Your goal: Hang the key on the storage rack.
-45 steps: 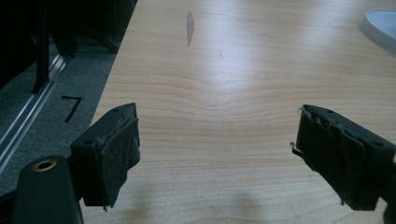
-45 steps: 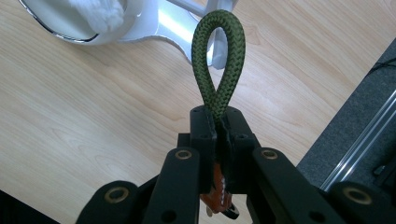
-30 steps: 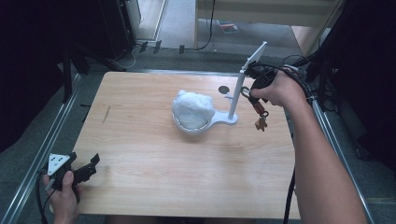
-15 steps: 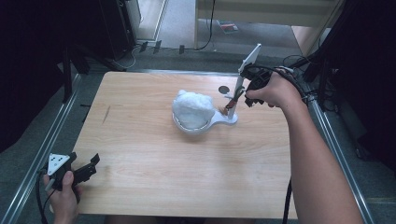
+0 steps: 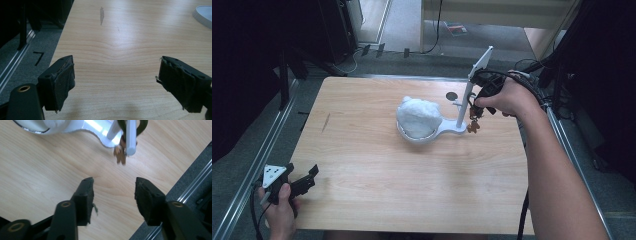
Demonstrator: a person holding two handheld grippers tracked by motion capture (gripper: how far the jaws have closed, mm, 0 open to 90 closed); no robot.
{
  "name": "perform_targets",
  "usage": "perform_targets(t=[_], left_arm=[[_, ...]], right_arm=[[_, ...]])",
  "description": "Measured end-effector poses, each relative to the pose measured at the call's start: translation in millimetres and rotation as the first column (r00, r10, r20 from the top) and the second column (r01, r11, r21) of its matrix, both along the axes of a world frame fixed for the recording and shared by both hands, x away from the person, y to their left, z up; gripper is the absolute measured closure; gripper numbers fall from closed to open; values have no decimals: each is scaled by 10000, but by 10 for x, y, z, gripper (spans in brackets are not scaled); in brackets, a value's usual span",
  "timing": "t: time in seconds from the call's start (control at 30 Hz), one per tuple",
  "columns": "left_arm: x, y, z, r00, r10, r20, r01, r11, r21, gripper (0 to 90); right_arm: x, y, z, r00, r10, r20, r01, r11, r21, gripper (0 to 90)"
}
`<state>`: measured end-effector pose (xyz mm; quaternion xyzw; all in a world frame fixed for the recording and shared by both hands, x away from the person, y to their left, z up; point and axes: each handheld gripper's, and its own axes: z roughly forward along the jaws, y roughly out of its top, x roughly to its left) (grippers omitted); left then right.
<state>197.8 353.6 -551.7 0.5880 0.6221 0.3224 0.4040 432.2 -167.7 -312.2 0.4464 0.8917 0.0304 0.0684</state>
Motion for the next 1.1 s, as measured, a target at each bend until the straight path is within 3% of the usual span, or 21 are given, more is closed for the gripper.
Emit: perform_targets(t=[0.1, 0.43, 0.73, 1.1], left_arm=[[0, 0, 1, 10000, -22, -34, 22, 10000, -9, 139], [1, 0, -1, 10000, -5, 11, 5, 10000, -66, 139], [-1, 2, -1, 10000, -12, 34, 12, 10000, -83, 138], [0, -6, -3, 10000, -17, 42, 17, 10000, -46, 138]], right_arm=[[-54, 7, 17, 9998, -65, -178, 63, 9999, -153, 395], [-196, 40, 88, 9999, -88, 131, 100, 9950, -992, 0], [-340, 21, 82, 9998, -127, 153, 142, 9949, -994, 0], [-539, -56, -59, 9998, -105, 192, 122, 9959, -896, 0]])
